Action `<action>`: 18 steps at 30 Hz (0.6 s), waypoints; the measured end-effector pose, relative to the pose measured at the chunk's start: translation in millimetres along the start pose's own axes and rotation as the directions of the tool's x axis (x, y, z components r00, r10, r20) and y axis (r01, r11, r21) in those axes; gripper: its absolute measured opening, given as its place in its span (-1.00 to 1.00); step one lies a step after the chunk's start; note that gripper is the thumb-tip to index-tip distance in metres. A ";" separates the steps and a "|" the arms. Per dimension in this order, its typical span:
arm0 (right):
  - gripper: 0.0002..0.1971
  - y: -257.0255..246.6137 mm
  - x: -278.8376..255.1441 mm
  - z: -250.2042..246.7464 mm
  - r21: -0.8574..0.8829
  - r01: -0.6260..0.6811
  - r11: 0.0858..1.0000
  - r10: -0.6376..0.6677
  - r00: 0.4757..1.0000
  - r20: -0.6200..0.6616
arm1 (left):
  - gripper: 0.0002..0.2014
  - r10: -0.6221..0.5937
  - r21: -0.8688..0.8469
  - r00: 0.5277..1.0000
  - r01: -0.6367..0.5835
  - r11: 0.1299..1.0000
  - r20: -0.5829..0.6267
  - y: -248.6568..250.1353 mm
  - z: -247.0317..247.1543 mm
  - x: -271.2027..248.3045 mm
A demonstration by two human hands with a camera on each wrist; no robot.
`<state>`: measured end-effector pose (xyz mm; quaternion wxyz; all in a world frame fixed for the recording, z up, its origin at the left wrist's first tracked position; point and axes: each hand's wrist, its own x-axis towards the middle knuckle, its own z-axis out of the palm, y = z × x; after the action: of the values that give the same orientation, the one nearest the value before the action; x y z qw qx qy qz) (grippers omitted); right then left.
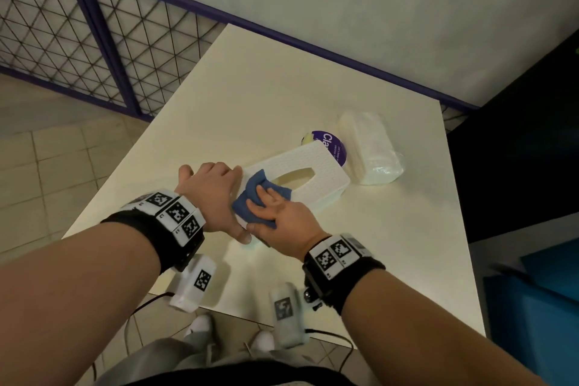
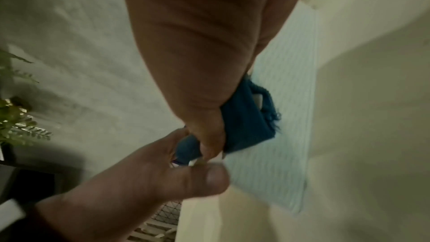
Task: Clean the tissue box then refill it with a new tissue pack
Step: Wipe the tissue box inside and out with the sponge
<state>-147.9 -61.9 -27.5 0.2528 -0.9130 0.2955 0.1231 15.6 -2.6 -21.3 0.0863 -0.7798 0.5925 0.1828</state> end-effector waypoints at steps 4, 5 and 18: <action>-0.52 19.2 -14.2 -26.0 -0.057 -0.024 0.998 0.024 1.000 -0.005 | 0.37 -0.001 -0.001 1.000 0.001 1.000 0.016 -1.6 -2.5 -1.1; -0.55 23.3 -15.2 -35.1 -0.093 -0.093 0.991 0.087 0.994 -0.059 | 0.37 -0.004 0.000 1.000 0.004 1.000 0.026 -2.2 -3.3 -1.4; -0.46 26.5 54.5 -54.2 -0.140 -0.386 0.912 0.383 0.923 -0.047 | 0.31 -0.083 -0.074 0.995 0.086 0.994 0.048 4.2 -2.5 0.4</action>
<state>-116.5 -135.3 -12.5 0.1532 -0.8542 0.4617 0.1833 12.1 -5.1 -18.8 0.0775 -0.8026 0.5496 0.2186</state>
